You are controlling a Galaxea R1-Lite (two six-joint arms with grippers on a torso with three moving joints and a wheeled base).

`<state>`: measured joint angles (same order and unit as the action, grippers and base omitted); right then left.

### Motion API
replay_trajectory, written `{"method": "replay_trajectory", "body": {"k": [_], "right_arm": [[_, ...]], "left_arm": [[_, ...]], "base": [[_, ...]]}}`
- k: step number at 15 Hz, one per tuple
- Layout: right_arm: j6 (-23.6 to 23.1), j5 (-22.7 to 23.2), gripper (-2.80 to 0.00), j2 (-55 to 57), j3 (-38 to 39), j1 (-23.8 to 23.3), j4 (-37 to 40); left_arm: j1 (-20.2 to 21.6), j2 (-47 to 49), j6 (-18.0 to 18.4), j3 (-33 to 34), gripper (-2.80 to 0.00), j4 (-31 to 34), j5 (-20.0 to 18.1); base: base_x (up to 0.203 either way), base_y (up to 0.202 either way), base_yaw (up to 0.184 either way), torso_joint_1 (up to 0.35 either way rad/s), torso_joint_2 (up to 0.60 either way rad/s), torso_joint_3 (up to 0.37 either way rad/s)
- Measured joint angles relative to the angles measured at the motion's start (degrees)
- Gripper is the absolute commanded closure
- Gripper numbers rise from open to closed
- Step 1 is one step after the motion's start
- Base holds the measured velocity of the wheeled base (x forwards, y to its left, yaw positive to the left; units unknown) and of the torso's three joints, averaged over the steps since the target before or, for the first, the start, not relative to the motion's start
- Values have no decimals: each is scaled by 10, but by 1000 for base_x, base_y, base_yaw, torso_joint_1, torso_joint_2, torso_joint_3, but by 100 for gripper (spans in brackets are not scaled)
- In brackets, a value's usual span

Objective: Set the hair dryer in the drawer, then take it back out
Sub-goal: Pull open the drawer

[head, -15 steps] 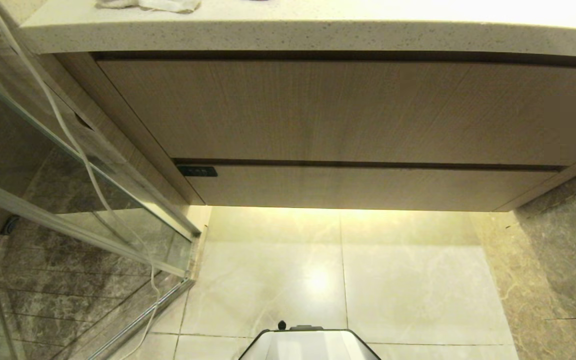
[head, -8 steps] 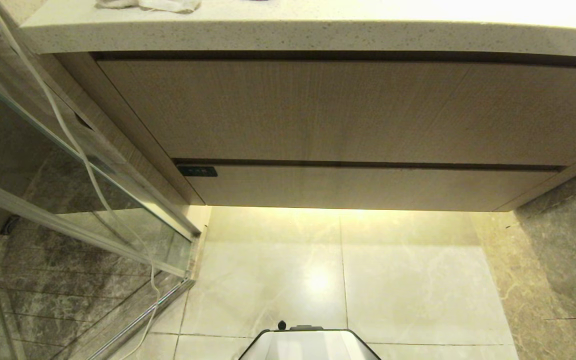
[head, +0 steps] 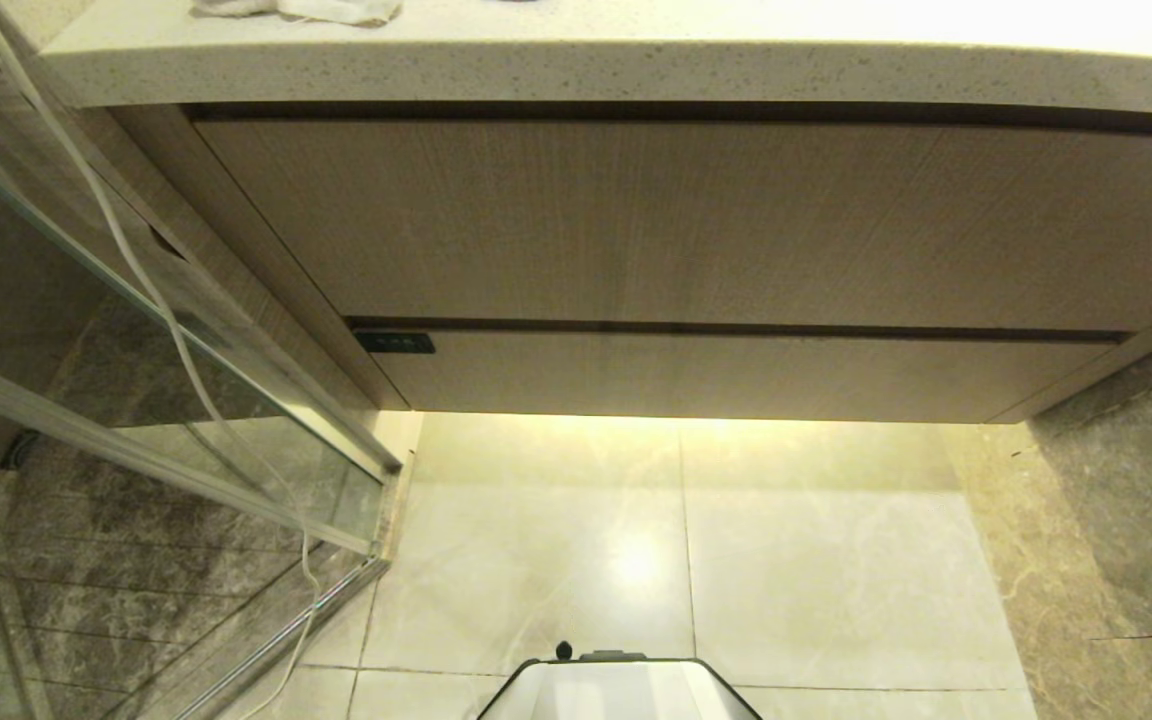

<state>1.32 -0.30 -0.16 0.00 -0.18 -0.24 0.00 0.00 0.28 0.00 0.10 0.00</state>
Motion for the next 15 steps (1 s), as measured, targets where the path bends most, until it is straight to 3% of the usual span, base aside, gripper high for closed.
{"method": "replay_trajectory", "body": {"k": [15], "right_arm": [[0, 0, 0, 0, 0, 0, 0]], "left_arm": [[0, 0, 0, 0, 0, 0, 0]], "base": [[0, 0, 0, 0, 0, 0]]}}
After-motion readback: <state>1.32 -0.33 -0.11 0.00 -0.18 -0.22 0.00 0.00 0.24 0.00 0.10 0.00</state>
